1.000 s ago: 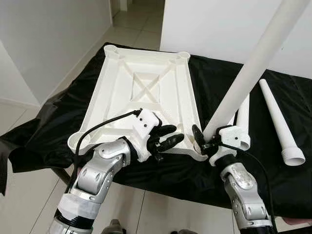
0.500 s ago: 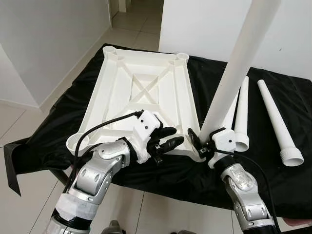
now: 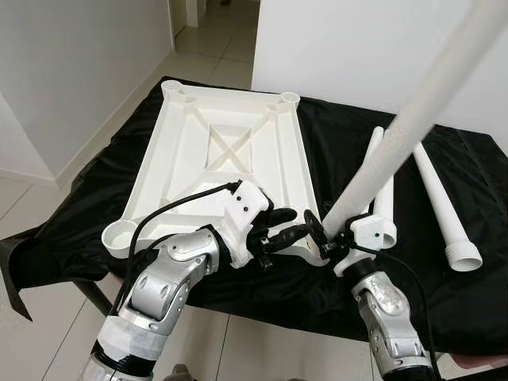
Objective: Building children table
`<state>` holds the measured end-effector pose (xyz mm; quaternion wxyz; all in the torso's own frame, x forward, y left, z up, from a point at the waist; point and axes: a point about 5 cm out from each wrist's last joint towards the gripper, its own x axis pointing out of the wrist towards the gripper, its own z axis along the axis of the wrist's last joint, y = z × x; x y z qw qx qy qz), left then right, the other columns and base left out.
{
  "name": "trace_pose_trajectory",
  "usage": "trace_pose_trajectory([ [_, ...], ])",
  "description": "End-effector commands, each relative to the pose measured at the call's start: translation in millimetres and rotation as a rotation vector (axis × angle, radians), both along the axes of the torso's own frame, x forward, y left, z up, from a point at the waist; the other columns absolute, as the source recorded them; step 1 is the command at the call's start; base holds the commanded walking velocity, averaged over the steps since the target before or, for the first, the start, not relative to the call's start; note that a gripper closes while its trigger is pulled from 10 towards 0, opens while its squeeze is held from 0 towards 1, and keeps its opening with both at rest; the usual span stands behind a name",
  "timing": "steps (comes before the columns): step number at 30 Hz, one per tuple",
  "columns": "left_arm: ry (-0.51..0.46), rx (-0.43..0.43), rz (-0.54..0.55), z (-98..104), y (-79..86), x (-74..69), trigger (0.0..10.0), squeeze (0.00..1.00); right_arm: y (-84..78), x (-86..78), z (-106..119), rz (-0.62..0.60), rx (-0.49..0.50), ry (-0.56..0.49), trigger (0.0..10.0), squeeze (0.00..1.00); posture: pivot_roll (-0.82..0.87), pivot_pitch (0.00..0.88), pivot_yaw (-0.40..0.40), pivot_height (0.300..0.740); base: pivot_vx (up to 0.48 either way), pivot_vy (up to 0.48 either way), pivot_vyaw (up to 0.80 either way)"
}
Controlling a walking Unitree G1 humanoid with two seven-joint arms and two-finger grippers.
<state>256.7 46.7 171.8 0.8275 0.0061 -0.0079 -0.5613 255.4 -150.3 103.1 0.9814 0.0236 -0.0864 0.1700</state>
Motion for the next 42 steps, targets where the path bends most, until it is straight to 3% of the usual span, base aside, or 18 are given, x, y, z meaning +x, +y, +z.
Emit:
trace_pose_trajectory([
  [1,-0.009,-0.005,-0.009,4.7,-3.5,0.1,10.0,0.00,-2.1,-7.6,-24.9,0.005,0.005,0.126,10.0,0.00,0.07,0.003,-0.047,0.740,0.000,0.000,0.00],
  [2,-0.009,-0.006,-0.009,4.9,-3.6,0.0,10.0,0.00,-2.1,-7.9,-25.2,-0.001,0.028,0.127,10.0,0.00,0.07,0.003,-0.047,0.740,0.000,0.000,0.00],
  [13,-0.017,-0.015,-0.007,7.3,-5.0,2.3,10.0,0.00,-3.3,4.4,-33.6,-0.034,-0.102,0.224,10.0,0.00,0.07,0.000,-0.039,0.740,0.000,0.000,0.00],
  [18,-0.020,-0.022,-0.006,9.3,-5.9,3.2,10.0,0.00,-1.4,5.6,-29.5,0.073,-0.193,0.234,10.0,0.00,0.07,0.000,-0.040,0.740,0.000,0.000,0.00],
  [24,-0.019,-0.023,-0.006,9.3,-6.0,3.2,10.0,0.00,-1.3,5.2,-28.2,0.098,-0.227,0.222,10.0,0.00,0.07,0.000,-0.039,0.740,0.000,0.000,0.00],
  [29,-0.021,-0.026,-0.003,10.0,-6.4,3.6,10.0,0.00,-3.8,6.6,-31.7,0.080,-0.160,0.262,10.0,0.00,0.08,0.000,-0.040,0.740,0.000,0.000,0.00],
  [30,-0.023,-0.028,0.000,10.7,-6.4,4.4,10.0,0.00,-5.4,7.7,-34.5,0.052,-0.092,0.298,10.0,0.00,0.08,0.000,-0.040,0.740,0.000,0.000,0.00],
  [36,-0.028,-0.031,0.002,11.7,-7.1,4.6,10.0,0.00,-9.6,11.1,-37.3,-0.033,0.052,0.347,10.0,0.00,0.08,0.000,-0.035,0.740,0.000,0.000,0.00],
  [42,-0.028,-0.032,0.000,12.0,-7.2,4.6,10.0,0.00,-8.9,11.5,-37.7,-0.046,0.052,0.347,10.0,0.00,0.08,0.000,-0.031,0.740,0.000,0.000,0.00],
])
